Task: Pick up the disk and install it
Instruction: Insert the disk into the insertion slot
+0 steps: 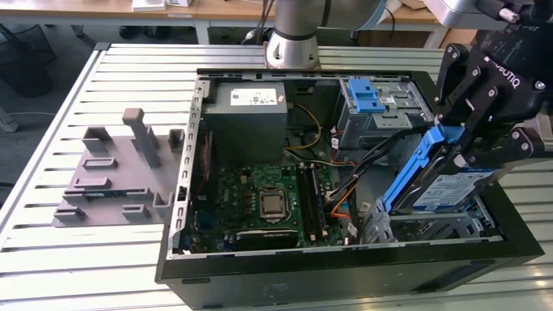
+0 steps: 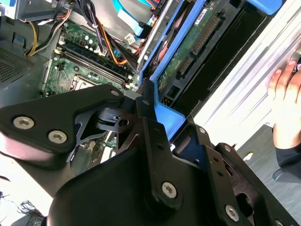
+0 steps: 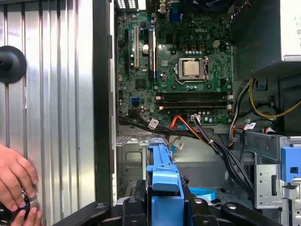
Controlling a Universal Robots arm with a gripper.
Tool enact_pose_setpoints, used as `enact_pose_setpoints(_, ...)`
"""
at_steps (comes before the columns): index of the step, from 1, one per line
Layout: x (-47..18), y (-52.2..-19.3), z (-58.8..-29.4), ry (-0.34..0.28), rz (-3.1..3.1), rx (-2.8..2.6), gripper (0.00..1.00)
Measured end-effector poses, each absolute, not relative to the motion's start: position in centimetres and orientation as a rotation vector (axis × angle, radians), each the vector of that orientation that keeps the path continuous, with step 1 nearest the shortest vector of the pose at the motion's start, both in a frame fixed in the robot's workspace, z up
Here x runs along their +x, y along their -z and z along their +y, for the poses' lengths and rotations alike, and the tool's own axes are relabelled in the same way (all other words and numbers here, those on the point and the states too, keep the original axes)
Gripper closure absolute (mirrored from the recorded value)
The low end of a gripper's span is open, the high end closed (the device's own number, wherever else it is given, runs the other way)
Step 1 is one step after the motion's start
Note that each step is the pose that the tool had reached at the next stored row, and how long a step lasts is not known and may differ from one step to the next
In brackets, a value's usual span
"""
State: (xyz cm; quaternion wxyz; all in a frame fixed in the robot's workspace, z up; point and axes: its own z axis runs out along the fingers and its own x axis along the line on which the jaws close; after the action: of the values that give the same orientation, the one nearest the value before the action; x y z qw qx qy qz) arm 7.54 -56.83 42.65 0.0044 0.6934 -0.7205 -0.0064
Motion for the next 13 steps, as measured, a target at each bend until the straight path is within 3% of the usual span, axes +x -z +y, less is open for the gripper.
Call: enact_pose_setpoints(13, 7.54, -42.02, -56.83, 0.020, -2.257, 2.172, 0.64)
